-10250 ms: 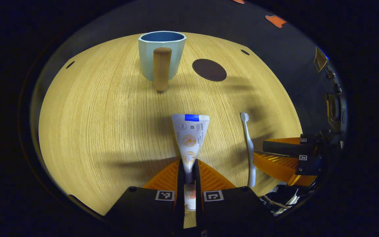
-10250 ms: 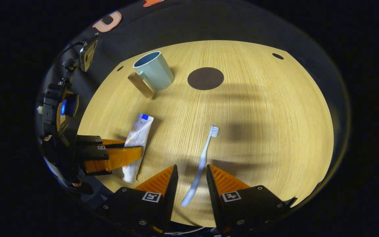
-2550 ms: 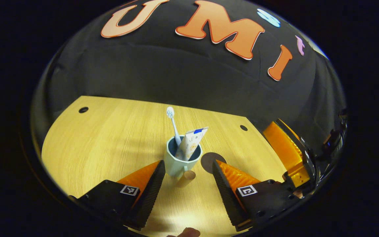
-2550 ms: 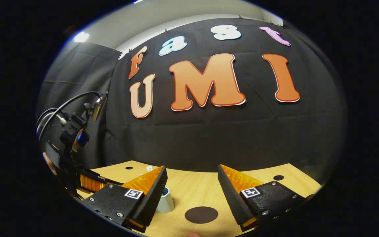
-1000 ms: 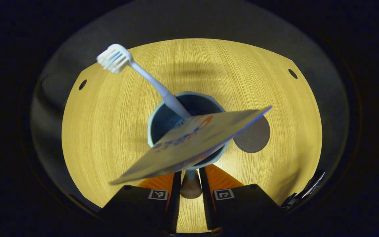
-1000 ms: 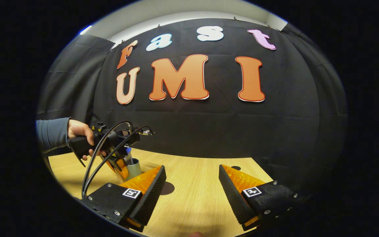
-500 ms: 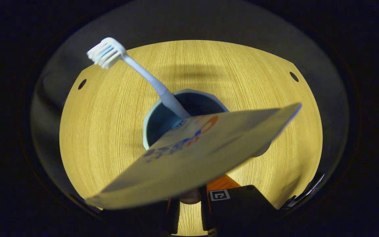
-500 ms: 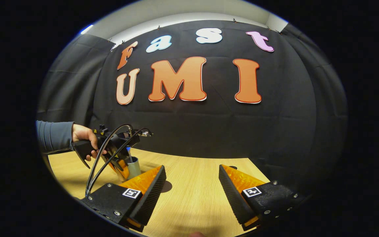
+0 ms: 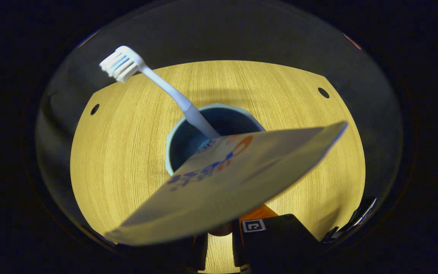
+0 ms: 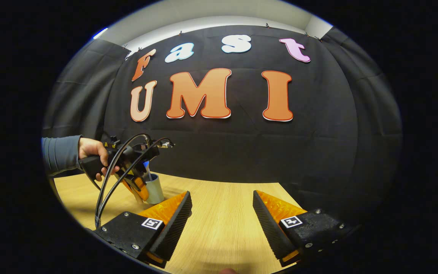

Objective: Put the toothbrush and toothpaste on the desktop into the cup, then pick up the cup and place it on the coaster on the desktop.

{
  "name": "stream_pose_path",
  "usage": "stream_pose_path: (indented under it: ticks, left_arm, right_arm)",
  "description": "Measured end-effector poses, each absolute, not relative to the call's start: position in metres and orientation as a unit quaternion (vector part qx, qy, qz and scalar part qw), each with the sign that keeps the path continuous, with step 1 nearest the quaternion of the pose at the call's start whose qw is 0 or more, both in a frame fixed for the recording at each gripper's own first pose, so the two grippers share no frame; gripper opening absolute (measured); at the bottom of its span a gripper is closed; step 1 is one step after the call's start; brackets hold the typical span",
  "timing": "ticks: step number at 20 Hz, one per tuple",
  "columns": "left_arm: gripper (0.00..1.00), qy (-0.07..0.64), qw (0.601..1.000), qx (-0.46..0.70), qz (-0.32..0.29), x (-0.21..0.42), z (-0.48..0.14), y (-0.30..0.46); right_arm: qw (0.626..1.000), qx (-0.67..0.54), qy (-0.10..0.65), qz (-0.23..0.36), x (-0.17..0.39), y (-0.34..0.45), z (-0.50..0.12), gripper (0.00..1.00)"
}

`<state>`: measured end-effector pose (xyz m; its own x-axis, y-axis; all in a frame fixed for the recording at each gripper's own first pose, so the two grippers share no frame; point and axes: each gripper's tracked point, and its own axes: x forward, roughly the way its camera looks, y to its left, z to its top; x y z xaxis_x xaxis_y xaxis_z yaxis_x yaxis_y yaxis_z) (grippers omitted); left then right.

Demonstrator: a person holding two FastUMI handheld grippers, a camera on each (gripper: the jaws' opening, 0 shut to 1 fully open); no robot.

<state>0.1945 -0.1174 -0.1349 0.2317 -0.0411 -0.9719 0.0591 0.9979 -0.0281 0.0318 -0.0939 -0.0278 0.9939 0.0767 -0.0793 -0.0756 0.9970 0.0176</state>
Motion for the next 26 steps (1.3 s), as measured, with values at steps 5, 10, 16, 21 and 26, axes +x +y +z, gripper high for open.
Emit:
stream_pose_path:
  ticks: [5,10,16,21,26]
  left_arm:
    - [0.31,0.617,0.785,0.016,-0.057,0.164,-0.105,-0.152]
    - [0.30,0.624,0.778,0.027,-0.069,0.152,-0.093,-0.190]
    - [0.31,0.638,0.767,0.040,-0.062,0.157,-0.120,-0.197]
    - [0.35,0.635,0.769,0.038,-0.065,0.158,-0.131,-0.181]
    - [0.77,0.593,0.801,0.027,-0.072,0.169,-0.116,-0.182]
  right_arm:
    - [0.999,0.002,0.043,0.018,0.017,-0.118,-0.029,0.97]
    - [0.999,0.009,0.049,-0.002,0.003,-0.142,-0.039,0.97]
    - [0.998,0.018,0.064,-0.016,-0.004,-0.160,-0.057,0.97]
    - [0.997,0.030,0.070,-0.030,-0.007,-0.171,-0.063,0.97]
    - [0.996,0.030,0.074,-0.042,-0.010,-0.171,-0.057,0.97]
